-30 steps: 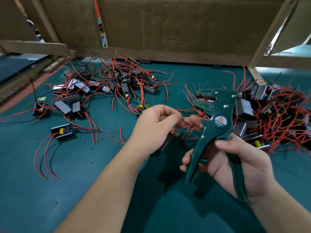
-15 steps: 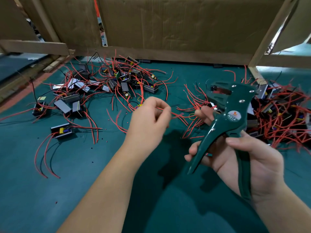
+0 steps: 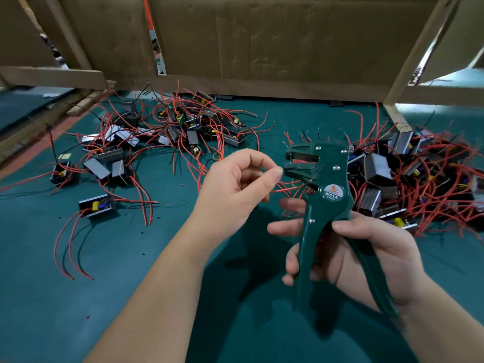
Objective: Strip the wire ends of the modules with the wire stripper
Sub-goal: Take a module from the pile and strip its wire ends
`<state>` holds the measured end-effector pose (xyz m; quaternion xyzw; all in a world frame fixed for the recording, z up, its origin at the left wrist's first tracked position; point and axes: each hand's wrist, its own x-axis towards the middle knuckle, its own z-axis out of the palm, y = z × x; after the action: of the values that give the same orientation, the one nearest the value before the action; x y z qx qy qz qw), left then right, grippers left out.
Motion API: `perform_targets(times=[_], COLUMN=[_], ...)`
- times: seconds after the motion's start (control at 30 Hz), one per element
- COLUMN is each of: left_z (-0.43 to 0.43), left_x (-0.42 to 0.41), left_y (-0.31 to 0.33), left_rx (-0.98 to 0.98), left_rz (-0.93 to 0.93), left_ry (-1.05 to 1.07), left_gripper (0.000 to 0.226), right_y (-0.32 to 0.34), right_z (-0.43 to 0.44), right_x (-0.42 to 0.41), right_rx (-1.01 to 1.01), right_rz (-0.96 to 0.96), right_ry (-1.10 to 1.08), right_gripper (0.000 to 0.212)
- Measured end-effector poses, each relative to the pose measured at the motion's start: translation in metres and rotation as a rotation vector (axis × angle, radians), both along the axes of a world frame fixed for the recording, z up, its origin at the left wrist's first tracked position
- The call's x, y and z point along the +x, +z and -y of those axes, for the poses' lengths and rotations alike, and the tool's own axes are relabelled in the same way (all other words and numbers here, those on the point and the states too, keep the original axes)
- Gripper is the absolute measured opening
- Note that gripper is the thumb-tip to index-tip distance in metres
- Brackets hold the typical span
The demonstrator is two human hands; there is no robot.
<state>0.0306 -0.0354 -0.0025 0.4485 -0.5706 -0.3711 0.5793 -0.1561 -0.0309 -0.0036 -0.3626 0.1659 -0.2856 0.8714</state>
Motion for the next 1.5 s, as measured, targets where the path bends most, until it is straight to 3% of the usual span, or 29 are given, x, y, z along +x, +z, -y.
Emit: perform_targets(times=[0.33, 0.83, 1.23, 1.5], left_z=[0.0002, 0.0005, -0.0020, -0.0014], left_x=[0.0028, 0.0032, 0.0037, 0.0031], left_y=[0.0031, -0.0005, 0.0042, 0.0041], left_rx=[-0.133, -0.153, -0.162, -0.159], left_rz=[0.057, 0.102, 0.089, 0.111], left_ry=[0.093, 0.043, 0.010, 0.027], left_gripper=[0.020, 0.016, 0.019, 0.021], right_y=[-0.0015, -0.0071, -0.0045, -0.0056], right_z=[-0.0004, -0.0007, 0.0013, 0.0014], right_x=[-0.0026, -0.0006, -0.0049, -0.0047], right_rx=[-0.029, -0.055, -0.044, -0.057], right_rz=[-0.059, -0.173, -0.066, -0.115], right_ry=[0.053, -0.020, 0.097, 0.049], right_gripper=[0.045, 0.048, 0.044, 0.047])
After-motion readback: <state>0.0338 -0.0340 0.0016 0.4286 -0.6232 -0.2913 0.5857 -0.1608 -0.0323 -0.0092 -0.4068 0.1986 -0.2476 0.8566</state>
